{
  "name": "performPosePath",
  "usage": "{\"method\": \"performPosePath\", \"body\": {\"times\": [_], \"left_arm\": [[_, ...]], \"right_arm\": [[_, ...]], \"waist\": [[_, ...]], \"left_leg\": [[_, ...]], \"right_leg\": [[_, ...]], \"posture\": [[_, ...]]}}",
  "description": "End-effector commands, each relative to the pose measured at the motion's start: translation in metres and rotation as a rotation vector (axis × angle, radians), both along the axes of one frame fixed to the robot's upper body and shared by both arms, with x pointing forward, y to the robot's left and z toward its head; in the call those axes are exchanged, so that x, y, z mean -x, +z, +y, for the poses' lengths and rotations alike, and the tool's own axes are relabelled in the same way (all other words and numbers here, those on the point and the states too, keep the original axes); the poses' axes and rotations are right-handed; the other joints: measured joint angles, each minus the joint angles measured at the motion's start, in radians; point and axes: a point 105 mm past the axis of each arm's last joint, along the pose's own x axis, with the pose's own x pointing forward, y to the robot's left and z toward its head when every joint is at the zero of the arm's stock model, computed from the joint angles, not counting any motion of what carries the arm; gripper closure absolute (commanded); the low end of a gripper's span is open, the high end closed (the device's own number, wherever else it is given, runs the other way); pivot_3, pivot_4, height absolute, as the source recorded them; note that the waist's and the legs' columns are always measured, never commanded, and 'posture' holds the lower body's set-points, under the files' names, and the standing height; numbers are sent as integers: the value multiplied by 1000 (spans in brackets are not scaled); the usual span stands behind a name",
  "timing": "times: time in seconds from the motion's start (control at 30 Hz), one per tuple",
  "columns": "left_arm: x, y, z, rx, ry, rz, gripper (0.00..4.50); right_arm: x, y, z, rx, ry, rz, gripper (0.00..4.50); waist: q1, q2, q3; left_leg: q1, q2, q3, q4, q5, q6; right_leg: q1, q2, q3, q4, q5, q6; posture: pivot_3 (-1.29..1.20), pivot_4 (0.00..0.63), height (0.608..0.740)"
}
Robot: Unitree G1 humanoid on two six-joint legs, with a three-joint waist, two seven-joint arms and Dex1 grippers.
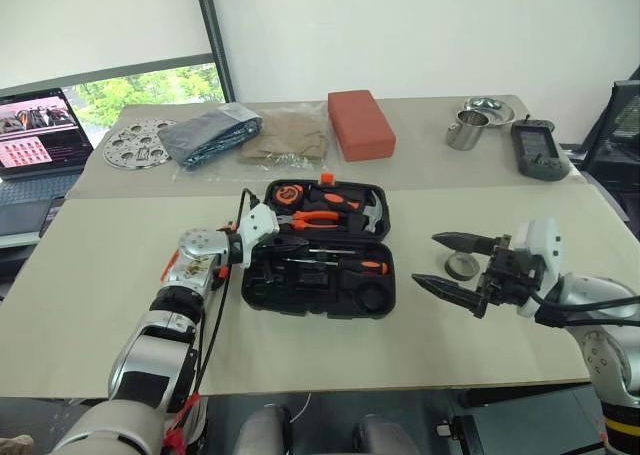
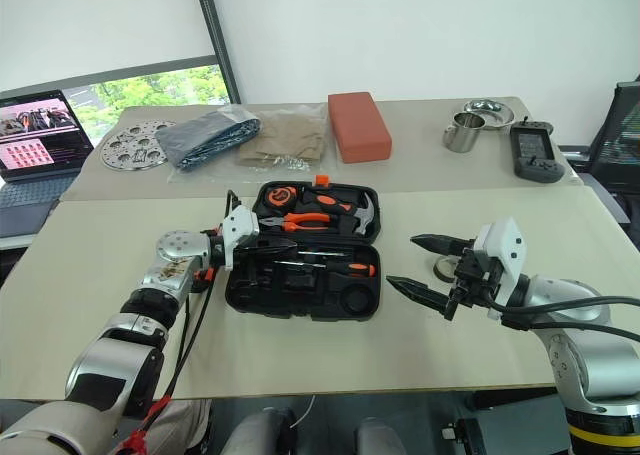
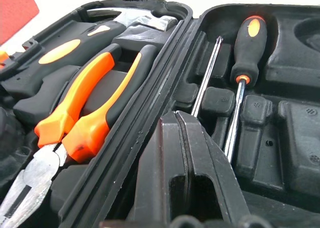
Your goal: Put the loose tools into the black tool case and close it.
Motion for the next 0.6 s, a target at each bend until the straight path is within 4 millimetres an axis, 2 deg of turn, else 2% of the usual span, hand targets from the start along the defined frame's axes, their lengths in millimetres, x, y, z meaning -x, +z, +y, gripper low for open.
{"method": "performPosePath", "body": {"times": [0.03, 0.3, 0.37, 0.47, 0.53, 0.6], "left_arm": [[6, -29, 11, -153, 10, 32, 4473], [5, -33, 12, -209, 18, -37, 4473], [-1, -21, 11, -140, 48, -47, 4473], [-7, 10, 11, 14, 74, -76, 4473], [-8, 35, 14, 119, 92, -104, 4473], [-7, 60, 26, 218, 136, -121, 4473]], "right_arm": [[0, 12, 2, 11, 22, -53, 0], [-2, 13, 5, 13, 37, -56, 0], [-2, 15, 7, -2, 50, -61, 0], [-3, 22, 12, -47, 76, -69, 0], [-3, 25, 16, -72, 99, -66, 0], [-5, 26, 20, -80, 121, -63, 0]], "waist": [[0, 0, 0], [-1, 1, -1], [-2, 1, -1], [-5, 1, -1], [-11, 2, -1], [-14, 2, 0]], "left_leg": [[0, 0, 0, 1, 0, 0], [4, 0, -1, 1, 0, 0], [4, 0, -1, 2, 0, 0], [3, 0, -1, 2, 0, 0], [1, 1, -1, 2, 0, 0], [-2, 2, -2, 2, 0, 0]], "right_leg": [[0, 0, 0, 0, 0, 0], [5, 0, 0, 2, 0, 0], [5, 0, 0, 2, 0, 0], [4, 0, 0, 3, 0, 0], [1, 1, 0, 4, 0, 0], [-2, 2, 0, 4, 0, 0]], "posture": [[0, 150, 740], [0, 150, 740], [0, 150, 740], [0, 150, 740], [0, 150, 740], [0, 150, 740]]}}
